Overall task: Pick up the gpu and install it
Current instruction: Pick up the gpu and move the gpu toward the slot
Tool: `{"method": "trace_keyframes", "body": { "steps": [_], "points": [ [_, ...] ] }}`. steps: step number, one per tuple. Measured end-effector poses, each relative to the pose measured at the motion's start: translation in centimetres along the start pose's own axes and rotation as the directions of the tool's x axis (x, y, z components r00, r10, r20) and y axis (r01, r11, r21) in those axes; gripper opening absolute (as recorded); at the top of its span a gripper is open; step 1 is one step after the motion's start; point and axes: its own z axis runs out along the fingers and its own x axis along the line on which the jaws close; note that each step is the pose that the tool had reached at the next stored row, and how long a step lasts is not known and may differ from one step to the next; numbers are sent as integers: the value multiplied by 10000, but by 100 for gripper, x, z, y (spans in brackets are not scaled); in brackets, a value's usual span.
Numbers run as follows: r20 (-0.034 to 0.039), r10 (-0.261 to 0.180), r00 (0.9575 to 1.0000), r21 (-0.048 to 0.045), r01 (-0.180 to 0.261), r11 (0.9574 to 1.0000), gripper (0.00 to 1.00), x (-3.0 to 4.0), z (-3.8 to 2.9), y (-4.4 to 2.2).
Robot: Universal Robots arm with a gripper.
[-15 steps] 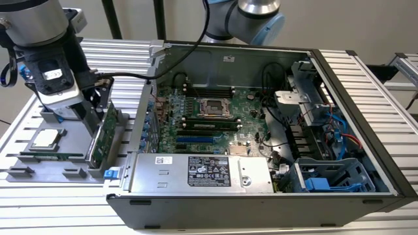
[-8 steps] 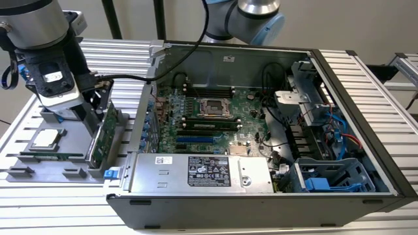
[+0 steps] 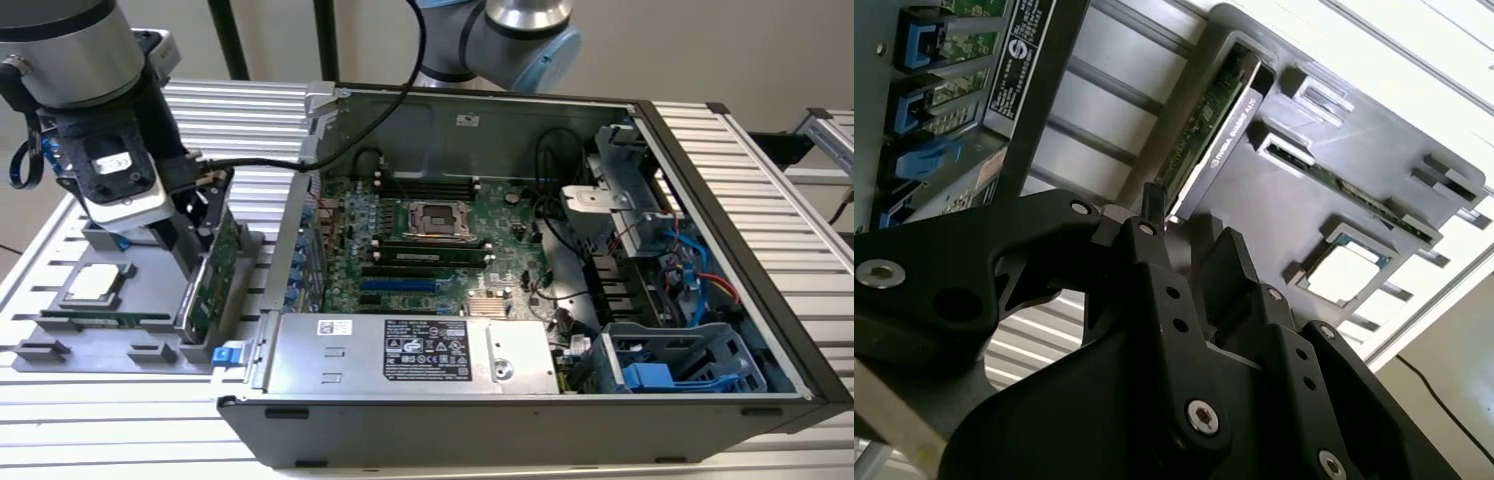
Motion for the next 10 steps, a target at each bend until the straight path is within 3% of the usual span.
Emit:
{"method": "trace_keyframes", "body": {
  "steps": [10],
  "points": [
    [1,1,10000,9,-1,10000,100,4,53,6]
  ]
}}
